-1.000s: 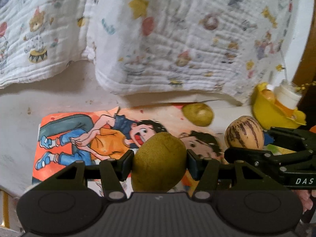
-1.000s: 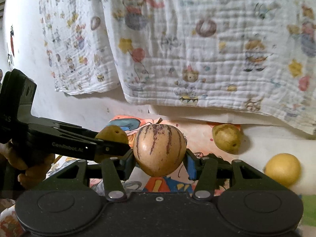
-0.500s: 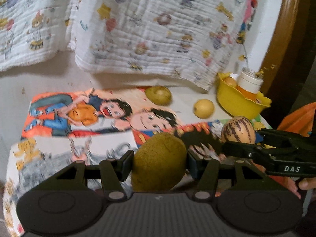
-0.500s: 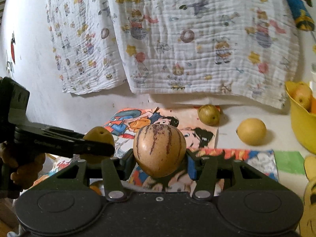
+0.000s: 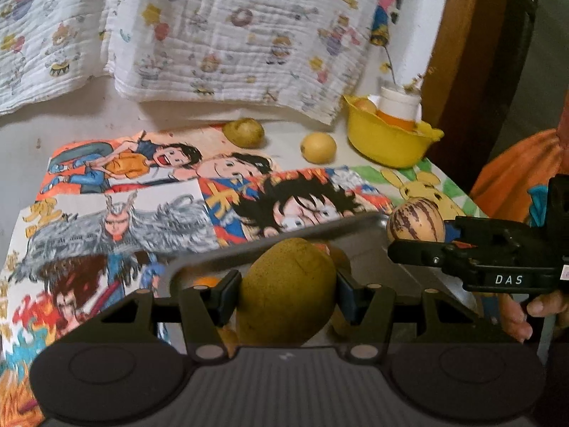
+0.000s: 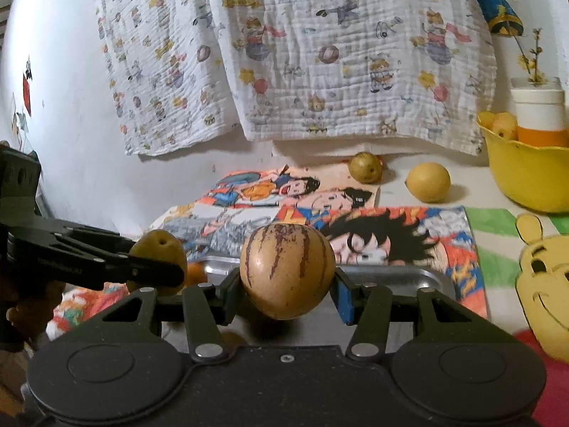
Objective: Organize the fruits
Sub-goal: 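Carry the pear and melon over the tray and open both tools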
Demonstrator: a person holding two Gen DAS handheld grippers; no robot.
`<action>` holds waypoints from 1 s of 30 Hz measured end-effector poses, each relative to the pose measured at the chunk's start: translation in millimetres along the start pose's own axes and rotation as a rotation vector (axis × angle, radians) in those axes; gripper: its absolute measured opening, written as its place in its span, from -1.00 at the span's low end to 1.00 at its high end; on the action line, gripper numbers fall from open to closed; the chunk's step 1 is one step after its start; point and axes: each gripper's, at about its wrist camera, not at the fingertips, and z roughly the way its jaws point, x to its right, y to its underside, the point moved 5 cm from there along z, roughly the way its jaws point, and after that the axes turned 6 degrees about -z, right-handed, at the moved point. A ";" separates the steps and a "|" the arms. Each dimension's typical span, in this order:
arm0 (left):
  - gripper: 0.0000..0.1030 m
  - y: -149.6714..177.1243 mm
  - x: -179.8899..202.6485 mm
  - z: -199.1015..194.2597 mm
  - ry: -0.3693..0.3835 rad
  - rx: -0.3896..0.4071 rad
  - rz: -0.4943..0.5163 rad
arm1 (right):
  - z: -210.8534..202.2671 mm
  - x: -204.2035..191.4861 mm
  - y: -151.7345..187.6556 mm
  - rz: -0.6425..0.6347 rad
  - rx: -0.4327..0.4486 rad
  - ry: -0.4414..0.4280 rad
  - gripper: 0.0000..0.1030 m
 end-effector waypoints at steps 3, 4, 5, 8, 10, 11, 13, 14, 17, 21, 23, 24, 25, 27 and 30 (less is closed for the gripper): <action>0.17 10.7 6.7 -1.3 -0.006 -0.010 0.026 | -7.8 -4.5 12.4 -0.011 -0.010 -0.002 0.05; 0.17 13.4 8.6 -1.1 -0.009 -0.013 0.034 | -9.6 -6.0 16.0 -0.016 -0.013 -0.004 0.05; 0.17 15.9 10.4 -0.7 -0.012 -0.017 0.044 | -11.3 -7.8 19.7 -0.025 -0.019 -0.004 0.05; 0.18 21.5 18.6 -1.6 -0.024 -0.009 0.091 | -14.6 -12.0 30.2 -0.044 -0.032 -0.007 0.05; 0.18 23.2 23.7 -2.0 -0.029 -0.011 0.113 | -15.1 -14.1 36.6 -0.049 -0.045 -0.008 0.05; 0.18 23.6 25.8 -1.7 -0.029 -0.014 0.124 | -15.5 -15.1 39.3 -0.055 -0.049 -0.008 0.05; 0.18 25.2 29.6 -0.7 -0.039 -0.016 0.149 | -16.2 -17.4 43.8 -0.067 -0.055 -0.011 0.05; 0.18 26.2 31.5 -0.1 -0.047 -0.015 0.166 | -16.3 -18.1 45.4 -0.071 -0.058 -0.012 0.05; 0.18 27.9 35.0 2.6 -0.067 -0.020 0.203 | -16.7 -19.3 48.9 -0.077 -0.062 -0.014 0.05; 0.18 29.3 35.2 7.2 -0.101 -0.049 0.240 | -16.8 -20.6 50.7 -0.093 -0.068 -0.013 0.05; 0.17 30.4 34.0 10.9 -0.123 -0.073 0.263 | -16.6 -20.9 50.8 -0.097 -0.068 -0.016 0.05; 0.17 31.1 33.6 12.5 -0.120 -0.081 0.268 | -16.4 -20.9 50.7 -0.098 -0.067 -0.017 0.05; 0.17 31.7 33.0 13.5 -0.117 -0.089 0.269 | -16.0 -20.7 50.5 -0.098 -0.066 -0.017 0.05; 0.17 32.9 33.8 16.1 -0.120 -0.102 0.281 | -15.4 -19.6 50.3 -0.094 -0.064 -0.020 0.05; 0.17 34.8 33.8 19.0 -0.125 -0.111 0.293 | -14.5 -19.7 51.1 -0.095 -0.070 -0.019 0.05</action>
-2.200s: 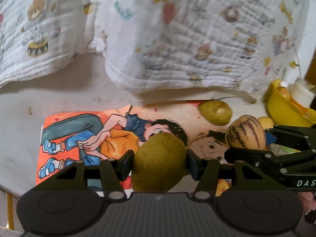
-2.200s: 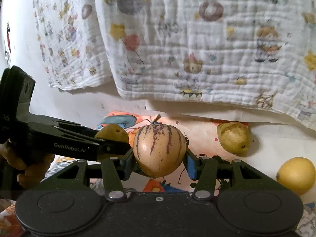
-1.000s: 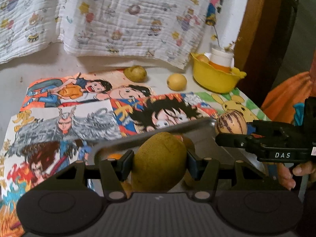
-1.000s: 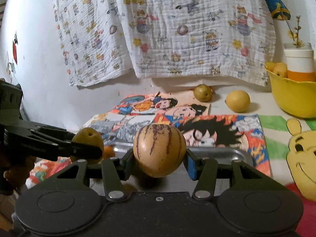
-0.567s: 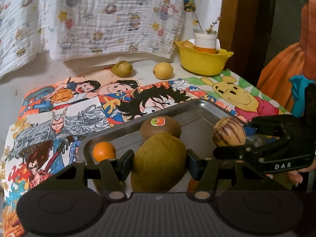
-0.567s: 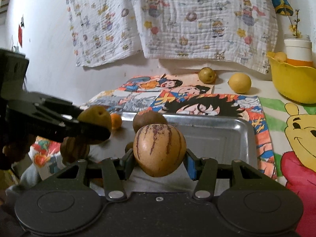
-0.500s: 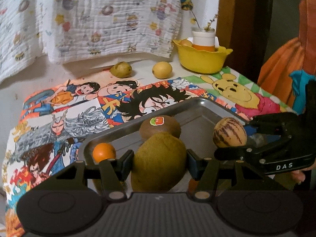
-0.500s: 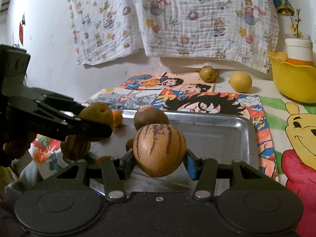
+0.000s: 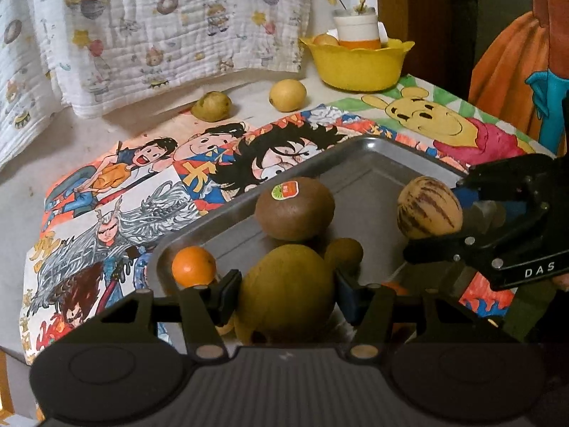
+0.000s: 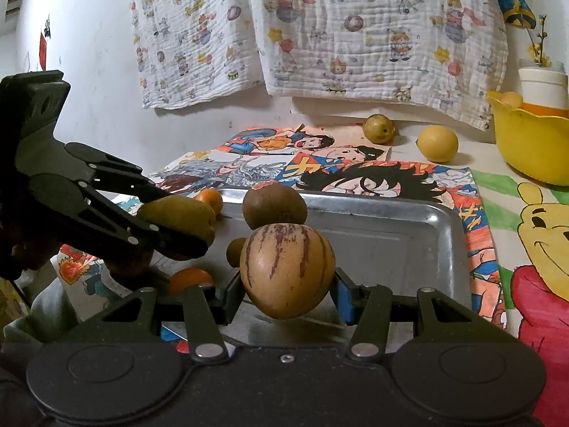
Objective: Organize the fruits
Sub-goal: 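Carry the pear and melon over the tray and open both tools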
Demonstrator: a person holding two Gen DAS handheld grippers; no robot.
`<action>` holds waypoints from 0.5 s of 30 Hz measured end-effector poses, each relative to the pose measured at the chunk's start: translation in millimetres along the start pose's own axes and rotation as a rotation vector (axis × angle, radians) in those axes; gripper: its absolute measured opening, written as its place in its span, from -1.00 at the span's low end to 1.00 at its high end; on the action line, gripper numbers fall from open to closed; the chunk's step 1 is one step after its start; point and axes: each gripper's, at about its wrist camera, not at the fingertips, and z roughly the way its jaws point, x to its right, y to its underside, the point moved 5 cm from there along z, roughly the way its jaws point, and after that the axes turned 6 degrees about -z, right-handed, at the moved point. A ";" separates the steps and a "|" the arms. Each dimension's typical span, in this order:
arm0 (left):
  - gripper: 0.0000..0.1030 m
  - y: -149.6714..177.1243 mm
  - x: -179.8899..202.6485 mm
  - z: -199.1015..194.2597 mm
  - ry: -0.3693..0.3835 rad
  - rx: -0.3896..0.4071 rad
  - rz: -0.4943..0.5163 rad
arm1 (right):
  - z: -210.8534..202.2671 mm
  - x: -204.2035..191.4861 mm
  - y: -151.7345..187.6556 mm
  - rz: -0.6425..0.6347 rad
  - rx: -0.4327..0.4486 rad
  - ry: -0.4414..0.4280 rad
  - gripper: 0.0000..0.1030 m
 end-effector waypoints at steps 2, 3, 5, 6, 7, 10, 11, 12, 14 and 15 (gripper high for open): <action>0.17 1.4 -1.2 1.7 0.005 -0.009 -0.009 | 1.6 0.5 1.5 0.004 -0.006 -0.003 0.05; 0.17 2.0 -1.8 2.3 0.009 -0.013 -0.015 | 2.4 0.4 2.3 0.004 -0.010 -0.004 0.05; 0.17 3.1 -2.8 4.2 0.012 -0.020 -0.023 | 3.6 0.0 3.6 0.001 -0.014 -0.005 0.05; 0.17 3.7 -2.9 4.9 0.012 -0.022 -0.025 | 3.8 -0.4 3.9 -0.004 -0.012 -0.004 0.05; 0.17 3.7 -3.0 4.7 0.011 -0.020 -0.026 | 4.1 -0.8 3.7 -0.008 -0.013 -0.003 0.05; 0.17 4.9 -3.5 5.6 0.013 -0.021 -0.027 | 5.1 -2.8 3.5 -0.019 -0.014 0.003 0.05; 0.17 4.3 -3.2 5.0 0.012 -0.022 -0.028 | 5.6 -3.4 3.1 -0.026 -0.014 0.009 0.05; 0.18 4.4 -3.2 5.0 0.012 -0.022 -0.028 | 6.0 -4.4 2.9 -0.034 -0.013 0.019 0.06; 0.18 4.8 -3.3 5.2 0.010 -0.021 -0.031 | 5.5 -5.8 4.1 -0.045 -0.013 0.028 0.06; 0.18 4.2 -3.1 4.7 0.008 -0.021 -0.031 | 5.4 -6.8 4.7 -0.050 -0.012 0.031 0.06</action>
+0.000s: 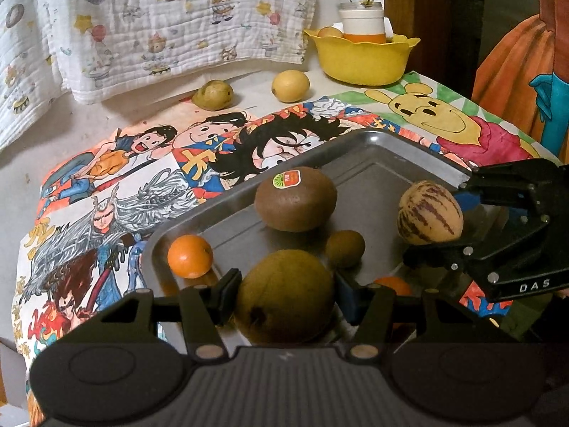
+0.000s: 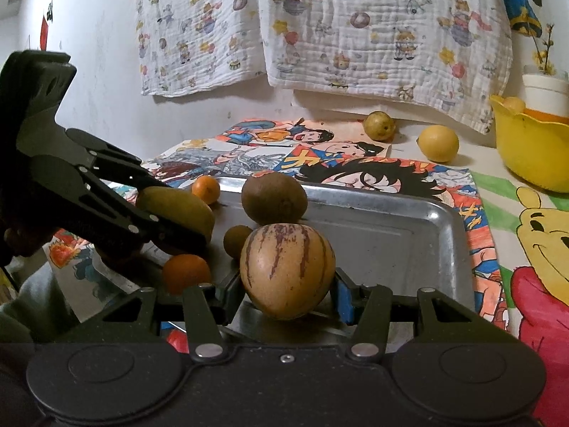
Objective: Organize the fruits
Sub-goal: 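Carry the pear and melon over the tray and open both tools, then withdraw both tools from the tray toward the remaining pear and lemon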
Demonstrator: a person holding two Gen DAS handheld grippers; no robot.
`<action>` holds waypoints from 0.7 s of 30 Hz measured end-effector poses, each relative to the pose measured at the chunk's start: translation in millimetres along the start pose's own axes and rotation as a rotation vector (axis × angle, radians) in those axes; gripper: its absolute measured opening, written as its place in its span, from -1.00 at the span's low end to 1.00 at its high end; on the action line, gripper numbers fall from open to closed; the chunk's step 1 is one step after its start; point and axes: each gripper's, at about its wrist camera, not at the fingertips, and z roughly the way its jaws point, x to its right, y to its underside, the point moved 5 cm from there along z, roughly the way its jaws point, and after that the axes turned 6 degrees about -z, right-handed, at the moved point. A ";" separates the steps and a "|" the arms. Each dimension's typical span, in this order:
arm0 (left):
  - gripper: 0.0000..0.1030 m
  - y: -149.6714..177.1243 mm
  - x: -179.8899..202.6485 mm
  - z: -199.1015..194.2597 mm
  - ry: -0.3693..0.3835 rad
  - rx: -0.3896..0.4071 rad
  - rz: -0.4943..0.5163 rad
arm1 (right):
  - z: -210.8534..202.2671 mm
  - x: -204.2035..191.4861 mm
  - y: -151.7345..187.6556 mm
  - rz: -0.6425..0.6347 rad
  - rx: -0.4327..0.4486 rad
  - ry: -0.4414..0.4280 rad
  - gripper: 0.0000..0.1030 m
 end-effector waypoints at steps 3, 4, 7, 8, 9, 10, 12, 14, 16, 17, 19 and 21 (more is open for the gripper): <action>0.19 -1.5 0.1 -3.9 -0.003 0.009 -0.005 | -0.4 -1.8 0.9 -0.012 -0.002 0.009 0.06; 0.20 -2.2 0.1 -6.1 -0.003 0.016 -0.006 | -0.3 -2.1 1.0 -0.012 -0.002 0.011 0.06; 0.24 -5.4 -0.6 -15.3 -0.007 0.046 -0.007 | -0.6 -1.9 0.8 -0.004 0.003 0.009 0.08; 0.26 -6.2 -1.3 -18.3 -0.007 0.056 -0.012 | -1.2 -1.9 0.3 0.001 0.007 0.008 0.08; 0.26 -6.7 -2.3 -21.4 -0.007 0.065 -0.019 | -1.8 -2.4 -0.4 0.006 0.010 0.007 0.09; 0.29 -6.8 -3.7 -25.0 -0.007 0.075 -0.029 | -3.2 -3.0 -1.0 0.007 0.017 0.008 0.10; 0.38 -5.8 -6.2 -31.6 -0.007 0.096 -0.048 | -6.4 -4.7 -2.6 0.007 0.028 0.006 0.15; 0.49 -2.5 -8.8 -38.2 -0.012 0.115 -0.073 | -11.1 -6.6 -4.4 0.008 0.041 0.003 0.23; 0.57 2.2 -11.0 -45.7 -0.011 0.133 -0.098 | -16.2 -9.5 -6.3 0.010 0.052 -0.003 0.33; 0.65 4.0 -11.8 -49.5 -0.011 0.143 -0.109 | -19.7 -11.6 -7.1 0.009 0.060 -0.006 0.43; 0.78 9.0 -13.2 -58.9 -0.019 0.173 -0.130 | -26.6 -16.4 -8.7 0.004 0.073 -0.009 0.58; 0.92 14.9 -13.6 -68.0 -0.028 0.203 -0.144 | -32.8 -21.8 -10.5 -0.004 0.081 -0.013 0.71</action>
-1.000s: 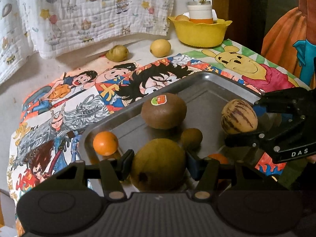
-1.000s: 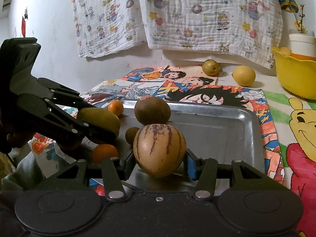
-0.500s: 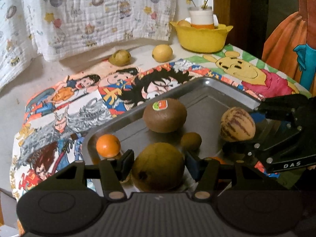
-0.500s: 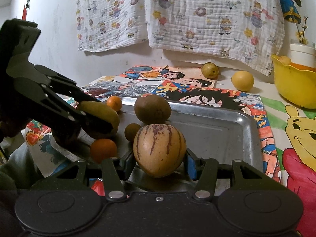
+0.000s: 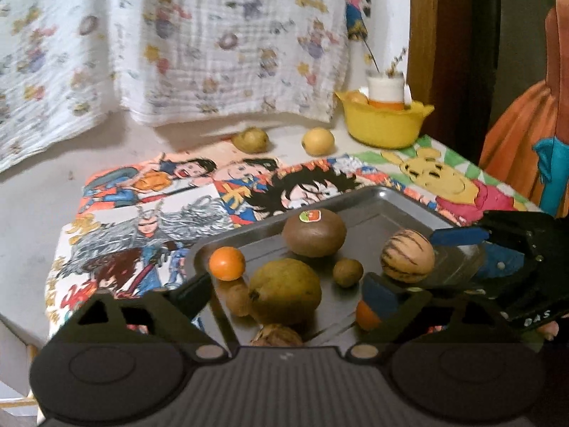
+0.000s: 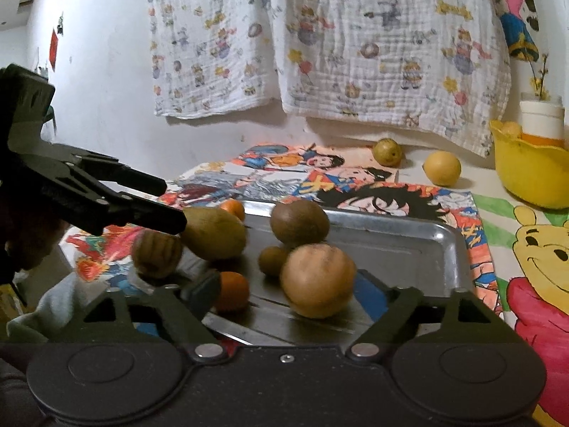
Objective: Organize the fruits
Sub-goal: 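Withdraw both tools from the tray toward the remaining pear and lemon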
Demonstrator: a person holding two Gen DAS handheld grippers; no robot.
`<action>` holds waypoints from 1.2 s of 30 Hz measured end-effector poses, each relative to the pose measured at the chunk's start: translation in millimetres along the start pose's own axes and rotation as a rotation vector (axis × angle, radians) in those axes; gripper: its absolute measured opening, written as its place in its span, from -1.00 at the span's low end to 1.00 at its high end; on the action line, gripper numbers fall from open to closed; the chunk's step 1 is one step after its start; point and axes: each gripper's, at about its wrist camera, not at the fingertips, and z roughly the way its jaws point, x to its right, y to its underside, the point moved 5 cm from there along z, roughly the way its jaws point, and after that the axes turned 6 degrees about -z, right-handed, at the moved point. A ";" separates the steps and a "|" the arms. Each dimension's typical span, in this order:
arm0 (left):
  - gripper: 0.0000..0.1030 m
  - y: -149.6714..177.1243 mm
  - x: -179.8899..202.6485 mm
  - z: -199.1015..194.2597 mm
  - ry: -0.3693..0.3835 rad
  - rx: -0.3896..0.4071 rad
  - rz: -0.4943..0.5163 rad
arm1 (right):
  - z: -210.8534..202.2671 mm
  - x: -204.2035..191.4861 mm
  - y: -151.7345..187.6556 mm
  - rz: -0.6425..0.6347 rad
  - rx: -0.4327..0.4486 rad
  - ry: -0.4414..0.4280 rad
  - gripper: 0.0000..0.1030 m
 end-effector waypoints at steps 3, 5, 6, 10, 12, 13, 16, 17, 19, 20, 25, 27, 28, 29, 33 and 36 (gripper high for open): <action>0.98 9.2 -0.4 -13.4 -0.010 0.030 -0.015 | -10.2 -8.4 -0.6 -0.012 0.010 -0.002 0.92; 0.99 16.8 -0.5 -19.2 -0.019 0.030 -0.020 | -16.0 -12.7 0.1 -0.016 0.014 0.002 0.94; 0.99 20.5 -0.6 -21.3 -0.025 0.029 -0.022 | -18.5 -14.5 0.7 -0.017 0.013 0.003 0.97; 0.99 35.9 -0.8 -30.2 -0.035 0.015 -0.024 | -27.3 -19.3 5.8 -0.020 0.000 0.022 0.99; 0.99 42.9 -0.6 -33.6 -0.048 0.008 -0.023 | -30.7 -20.5 8.8 -0.029 -0.011 0.038 0.99; 0.99 45.7 -0.7 -35.1 -0.052 0.004 -0.023 | -32.8 -21.2 10.1 -0.034 -0.019 0.049 0.99; 0.99 52.5 -3.1 -38.4 -0.067 -0.009 -0.033 | -36.5 -21.2 13.8 -0.043 -0.048 0.088 0.99; 0.99 54.1 -4.2 -39.1 -0.074 -0.013 -0.034 | -37.4 -20.8 15.3 -0.047 -0.061 0.106 0.99; 0.99 57.1 -7.2 -40.0 -0.094 -0.024 -0.037 | -39.3 -19.3 17.7 -0.053 -0.082 0.138 0.99; 0.99 58.2 -9.0 -40.0 -0.104 -0.032 -0.040 | -40.3 -17.5 18.8 -0.053 -0.092 0.155 0.99; 0.99 56.9 -19.3 -40.9 -0.143 -0.072 -0.030 | -43.6 -7.0 18.8 -0.034 -0.125 0.227 0.99; 0.99 53.3 -22.9 -42.9 -0.154 -0.073 -0.020 | -43.5 -0.9 16.6 -0.027 -0.132 0.240 0.99; 0.99 50.5 -24.8 -43.7 -0.160 -0.074 -0.015 | -43.2 2.0 15.4 -0.023 -0.137 0.247 0.99; 0.99 47.9 -26.6 -44.2 -0.164 -0.074 -0.011 | -43.2 4.1 14.3 -0.023 -0.138 0.253 0.99; 0.99 35.9 -32.5 -45.4 -0.186 -0.064 0.008 | -41.3 9.2 8.4 -0.043 -0.141 0.274 0.99; 0.99 25.2 -35.9 -42.5 -0.197 -0.059 0.013 | -38.3 11.5 3.7 -0.055 -0.143 0.275 0.99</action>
